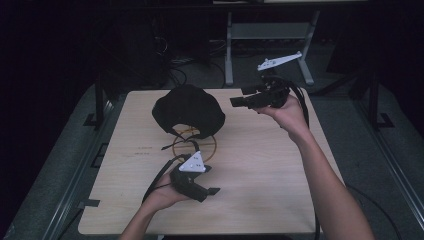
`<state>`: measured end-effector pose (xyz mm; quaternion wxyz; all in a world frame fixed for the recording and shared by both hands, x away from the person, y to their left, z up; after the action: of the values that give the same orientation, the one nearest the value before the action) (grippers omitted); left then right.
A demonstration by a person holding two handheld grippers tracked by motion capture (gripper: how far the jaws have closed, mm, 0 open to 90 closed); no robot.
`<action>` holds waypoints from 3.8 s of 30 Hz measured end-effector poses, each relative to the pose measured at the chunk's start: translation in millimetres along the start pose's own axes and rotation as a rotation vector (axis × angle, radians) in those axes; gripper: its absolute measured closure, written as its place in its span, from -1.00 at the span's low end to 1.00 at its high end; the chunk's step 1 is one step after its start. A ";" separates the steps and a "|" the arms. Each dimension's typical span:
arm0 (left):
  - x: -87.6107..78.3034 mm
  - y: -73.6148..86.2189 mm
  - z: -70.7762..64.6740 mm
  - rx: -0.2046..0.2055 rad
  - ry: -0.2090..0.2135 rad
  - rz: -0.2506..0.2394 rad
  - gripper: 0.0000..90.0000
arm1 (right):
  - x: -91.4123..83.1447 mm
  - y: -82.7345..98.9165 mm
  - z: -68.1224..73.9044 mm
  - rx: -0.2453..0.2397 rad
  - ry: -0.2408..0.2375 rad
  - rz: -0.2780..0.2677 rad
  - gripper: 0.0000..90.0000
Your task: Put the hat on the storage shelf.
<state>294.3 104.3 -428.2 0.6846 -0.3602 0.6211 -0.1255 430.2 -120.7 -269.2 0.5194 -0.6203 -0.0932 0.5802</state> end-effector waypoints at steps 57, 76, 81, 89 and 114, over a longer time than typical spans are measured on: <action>6.8 1.4 -4.2 0.012 0.007 0.022 -0.46 | -36.6 147.6 -31.3 0.156 0.015 0.004 -0.46; 9.0 1.9 -4.2 0.022 0.001 0.035 -0.46 | -45.6 191.5 -30.7 0.202 0.019 0.001 -0.48; 9.3 2.4 -4.5 0.016 0.004 0.036 -0.46 | -47.7 202.9 -31.2 0.217 0.018 0.001 -0.48; 9.9 2.7 -4.4 0.016 0.004 0.039 -0.46 | -48.1 218.1 -28.2 0.231 0.014 -0.001 -0.50; 14.9 4.6 -6.2 0.009 0.010 0.049 -0.46 | -49.9 268.4 -19.9 0.271 0.036 -0.019 -0.54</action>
<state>290.1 96.3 -442.3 0.6858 -0.3413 0.6327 -0.1134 300.3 -286.1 -444.4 0.6055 -0.5538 -0.0103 0.5715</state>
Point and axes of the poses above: each handheld gripper's, and its own axes: x roughly forward along the jaws, y roughly out of its underside, z roughly to its left, the point moved 3 cm from there along x, roughly forward along the jaws, and after that the axes turned 9 degrees about z, right-handed, at the moved point
